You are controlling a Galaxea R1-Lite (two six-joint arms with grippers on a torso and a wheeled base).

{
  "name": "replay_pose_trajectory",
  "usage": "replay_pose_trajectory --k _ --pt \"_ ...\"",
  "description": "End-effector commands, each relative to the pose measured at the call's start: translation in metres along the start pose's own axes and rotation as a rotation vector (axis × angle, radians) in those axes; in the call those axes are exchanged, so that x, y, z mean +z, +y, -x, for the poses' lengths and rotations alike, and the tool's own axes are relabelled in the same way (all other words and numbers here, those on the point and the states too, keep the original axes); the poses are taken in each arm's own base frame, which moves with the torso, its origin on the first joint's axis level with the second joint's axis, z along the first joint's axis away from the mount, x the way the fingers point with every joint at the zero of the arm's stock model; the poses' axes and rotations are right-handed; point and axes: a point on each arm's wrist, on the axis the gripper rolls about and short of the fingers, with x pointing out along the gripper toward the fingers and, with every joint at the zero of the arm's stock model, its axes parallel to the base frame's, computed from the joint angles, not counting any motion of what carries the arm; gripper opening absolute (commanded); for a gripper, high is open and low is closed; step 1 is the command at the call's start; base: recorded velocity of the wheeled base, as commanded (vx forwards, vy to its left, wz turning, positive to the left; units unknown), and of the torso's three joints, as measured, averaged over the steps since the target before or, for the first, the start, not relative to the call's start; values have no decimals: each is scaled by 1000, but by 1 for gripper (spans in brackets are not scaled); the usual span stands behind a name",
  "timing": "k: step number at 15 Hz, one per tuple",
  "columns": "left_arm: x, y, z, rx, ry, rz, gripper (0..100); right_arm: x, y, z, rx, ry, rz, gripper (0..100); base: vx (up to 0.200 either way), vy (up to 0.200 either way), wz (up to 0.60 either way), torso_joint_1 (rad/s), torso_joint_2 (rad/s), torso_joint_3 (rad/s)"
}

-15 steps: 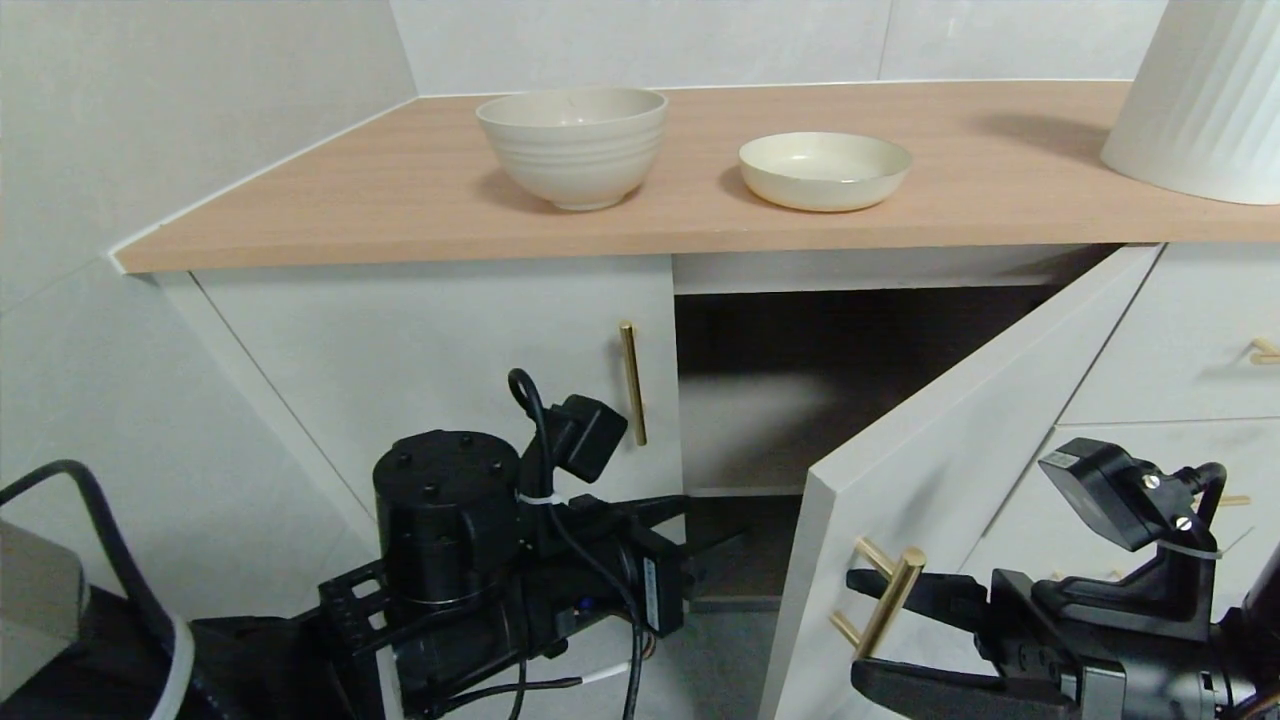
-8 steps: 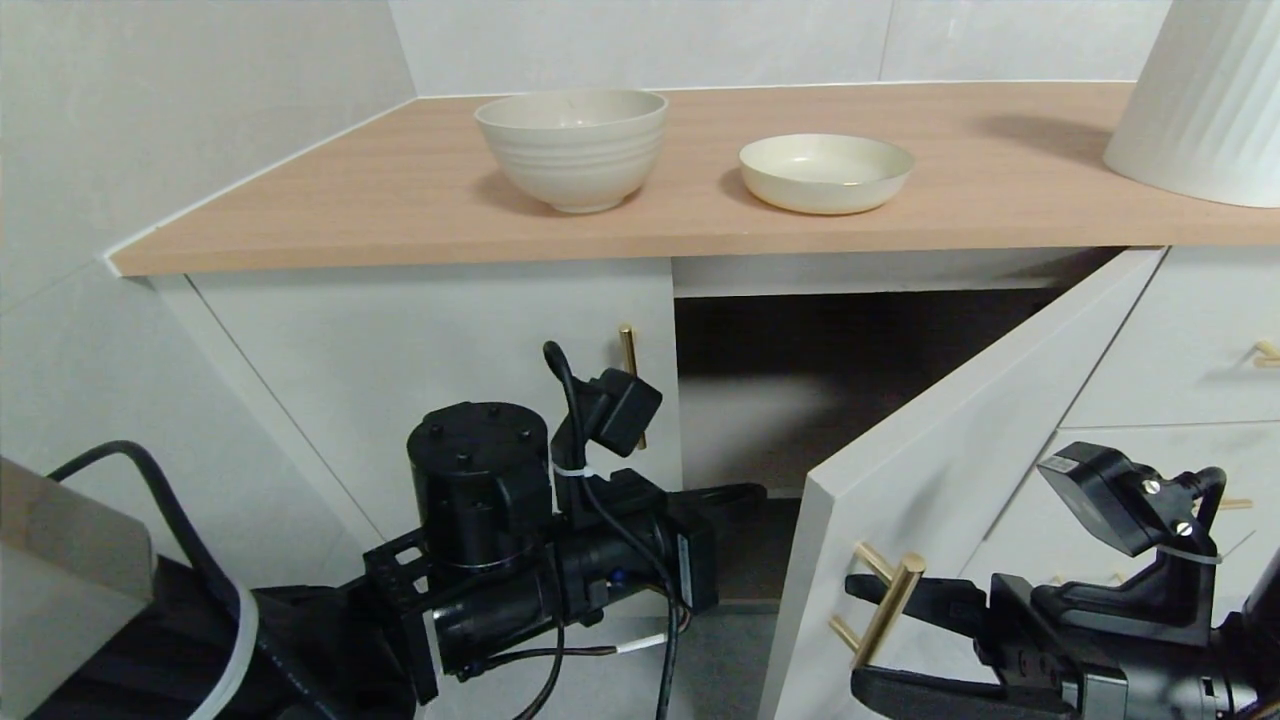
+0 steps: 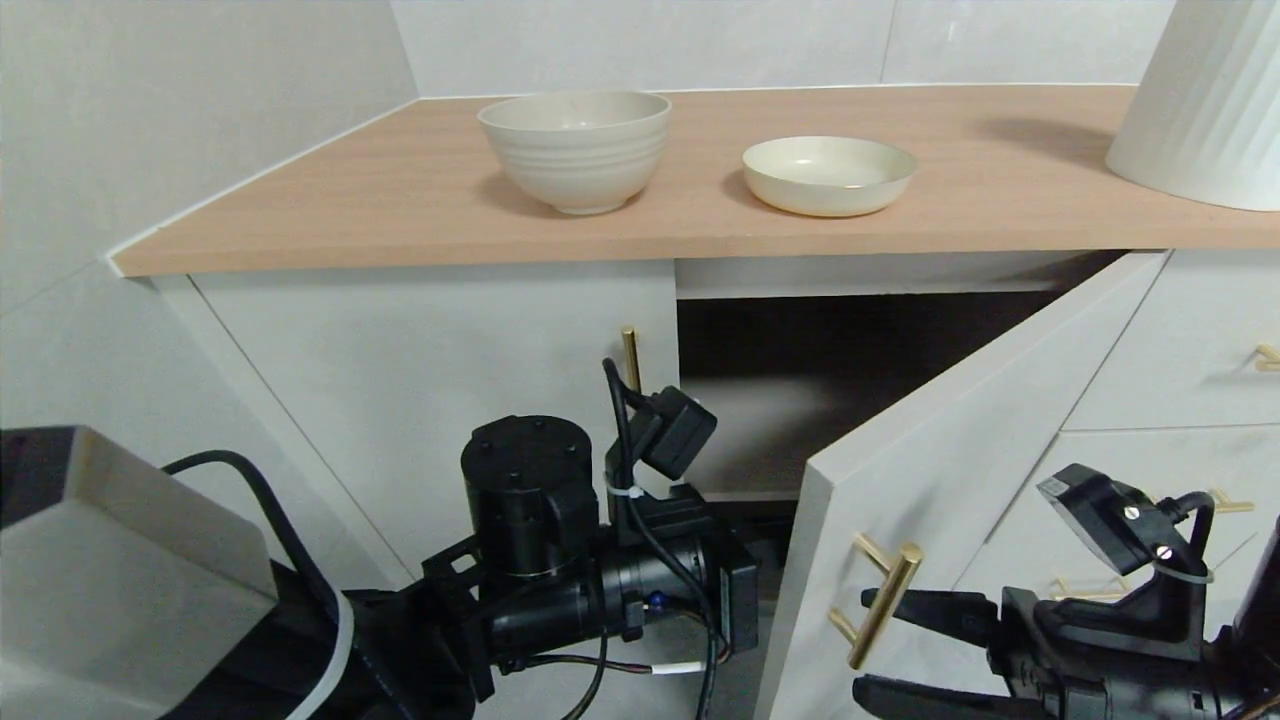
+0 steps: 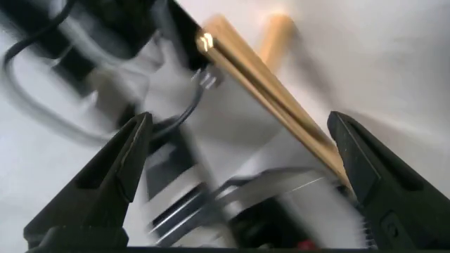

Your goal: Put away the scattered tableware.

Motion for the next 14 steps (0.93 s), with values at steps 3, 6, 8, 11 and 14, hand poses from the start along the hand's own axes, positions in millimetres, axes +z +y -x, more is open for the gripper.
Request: replay_pose_trajectory --k 3,6,8,11,14 --pt "-7 -1 -7 -13 22 8 0 6 3 12 -139 -106 105 100 0 0 0 0 0 0" --pt "-6 -3 -6 -12 17 5 0 10 15 28 -130 -141 131 100 0 0 0 0 0 0" --pt "-7 -2 -6 -10 21 7 0 5 19 38 -150 -92 108 100 0 0 0 0 0 0" --pt "-9 -3 -8 -15 27 9 0 8 29 50 -144 -103 114 100 -67 0 0 2 1 2" --pt "-14 0 -14 -14 39 16 0 10 32 54 -141 -101 114 100 -200 0 0 7 4 1"
